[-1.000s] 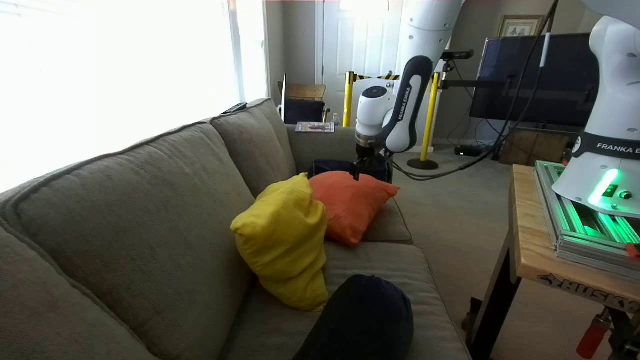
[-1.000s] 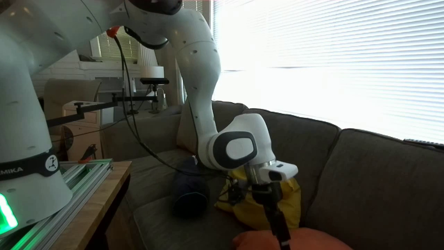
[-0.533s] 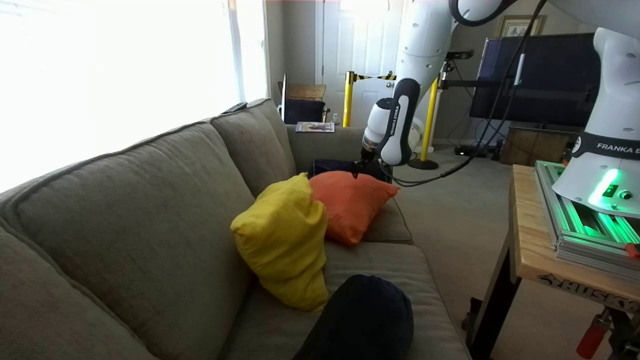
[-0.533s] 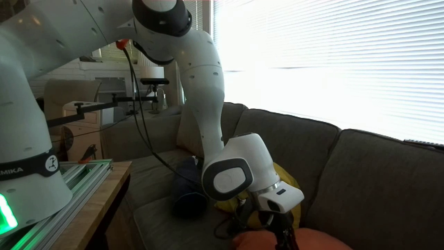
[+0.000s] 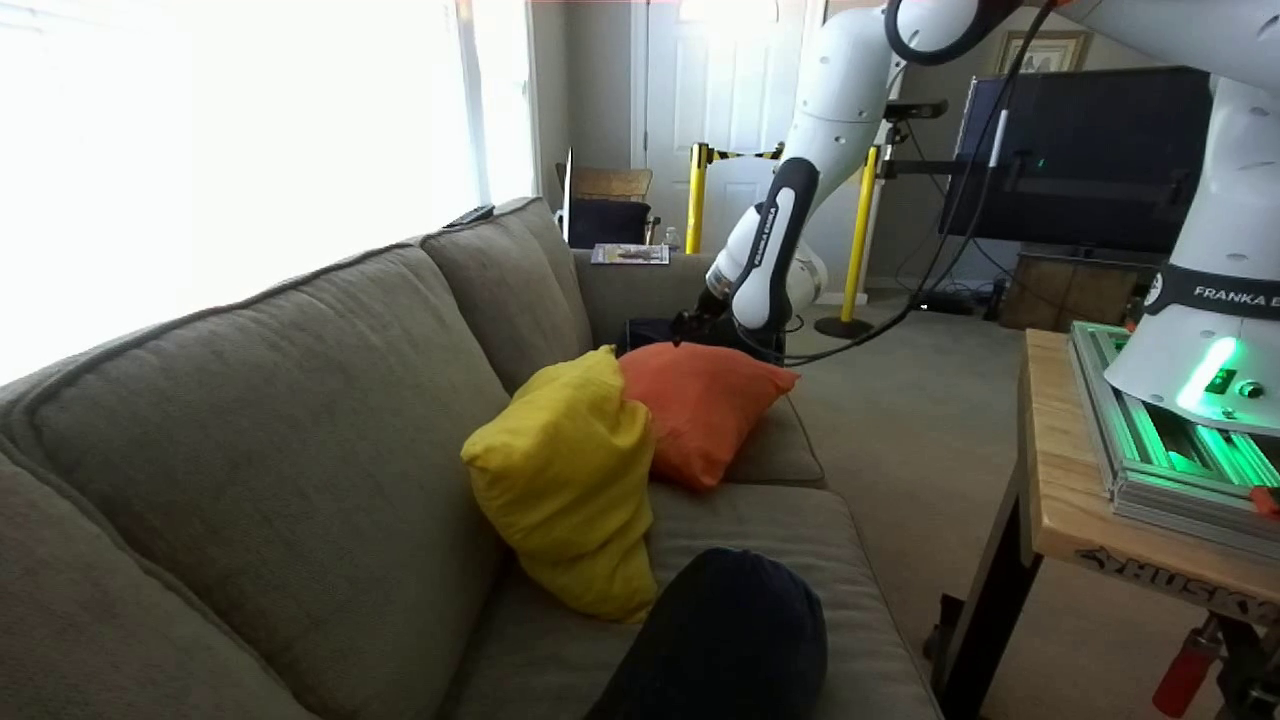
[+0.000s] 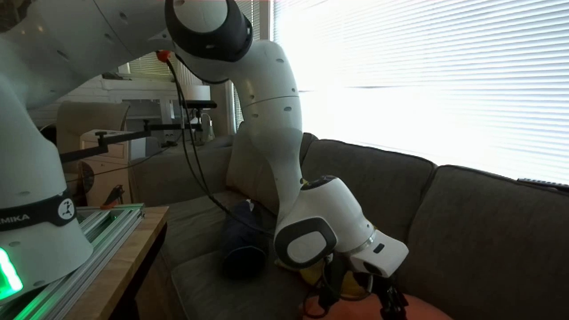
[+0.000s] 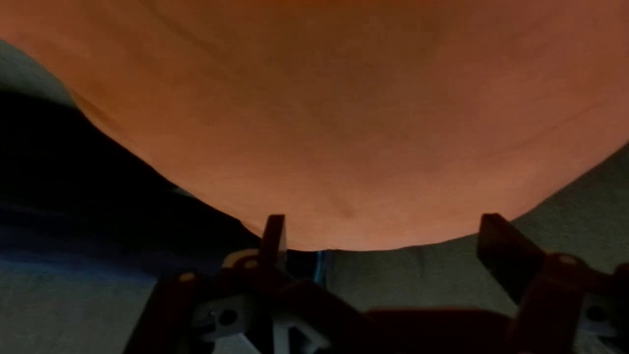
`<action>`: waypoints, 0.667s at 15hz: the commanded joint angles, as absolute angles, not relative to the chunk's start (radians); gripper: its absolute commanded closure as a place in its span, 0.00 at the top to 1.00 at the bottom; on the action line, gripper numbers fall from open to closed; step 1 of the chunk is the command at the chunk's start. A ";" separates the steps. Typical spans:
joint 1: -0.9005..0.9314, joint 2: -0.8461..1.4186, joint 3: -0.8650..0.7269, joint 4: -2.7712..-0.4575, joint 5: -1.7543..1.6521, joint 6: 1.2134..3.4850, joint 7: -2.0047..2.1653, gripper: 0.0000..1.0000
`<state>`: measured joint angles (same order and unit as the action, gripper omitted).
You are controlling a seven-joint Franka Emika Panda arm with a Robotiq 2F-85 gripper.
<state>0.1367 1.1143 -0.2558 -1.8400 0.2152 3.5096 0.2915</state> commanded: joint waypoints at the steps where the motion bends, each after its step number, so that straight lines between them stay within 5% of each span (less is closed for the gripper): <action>1: -0.046 1.141 -0.085 -1.735 0.113 3.481 0.192 1.00; 9: -0.051 1.148 -0.127 -1.641 0.068 3.108 0.069 0.97; 10: -0.021 1.156 -0.165 -1.622 0.064 3.065 0.068 0.74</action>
